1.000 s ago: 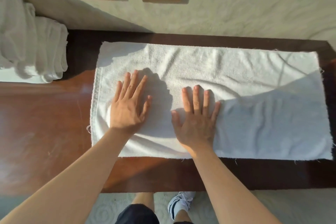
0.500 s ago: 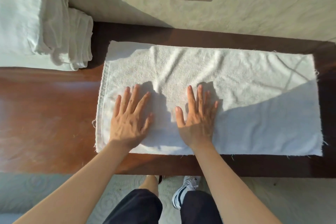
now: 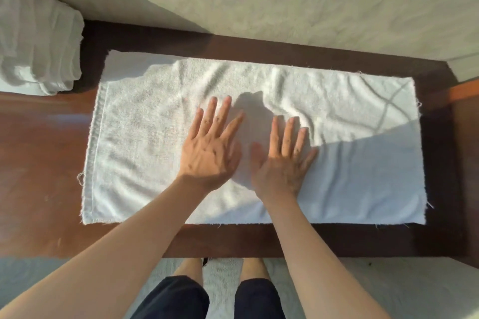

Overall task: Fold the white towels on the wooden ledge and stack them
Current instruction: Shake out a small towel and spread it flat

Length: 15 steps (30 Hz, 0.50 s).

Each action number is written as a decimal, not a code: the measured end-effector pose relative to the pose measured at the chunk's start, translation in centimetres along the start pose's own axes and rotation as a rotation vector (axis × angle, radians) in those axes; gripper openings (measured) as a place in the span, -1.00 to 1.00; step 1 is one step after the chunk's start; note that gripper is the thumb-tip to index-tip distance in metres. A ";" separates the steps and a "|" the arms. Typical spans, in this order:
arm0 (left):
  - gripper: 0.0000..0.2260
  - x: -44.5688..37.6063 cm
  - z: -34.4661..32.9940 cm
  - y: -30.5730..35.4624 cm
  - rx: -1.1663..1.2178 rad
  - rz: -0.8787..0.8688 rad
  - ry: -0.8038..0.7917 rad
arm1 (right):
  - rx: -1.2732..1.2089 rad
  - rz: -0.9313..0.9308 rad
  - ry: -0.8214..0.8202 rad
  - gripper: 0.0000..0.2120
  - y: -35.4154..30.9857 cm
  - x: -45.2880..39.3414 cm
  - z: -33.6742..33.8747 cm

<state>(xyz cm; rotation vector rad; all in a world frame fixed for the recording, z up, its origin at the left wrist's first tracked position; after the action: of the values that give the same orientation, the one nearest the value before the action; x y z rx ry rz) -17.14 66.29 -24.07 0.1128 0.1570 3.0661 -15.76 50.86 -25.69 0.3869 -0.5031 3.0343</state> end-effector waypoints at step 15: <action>-0.46 -6.3 -2.3 13.0 -0.028 -0.067 -0.044 | -0.133 0.056 0.137 -0.44 14.2 -3.2 6.8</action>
<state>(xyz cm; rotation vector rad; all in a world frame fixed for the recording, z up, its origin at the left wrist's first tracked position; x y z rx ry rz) -11.86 52.74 -25.48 0.1700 0.1134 2.9955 -12.15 35.20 -24.67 0.1607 -0.7125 3.0294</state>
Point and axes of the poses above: each hand's wrist, its own x-axis away from the middle knuckle, its own z-axis out of the back of the hand, y = z × x, the point moved 4 cm from there along -x, towards the middle knuckle, and after that the axes turned 12 degrees about -x, right-handed, at the moved point
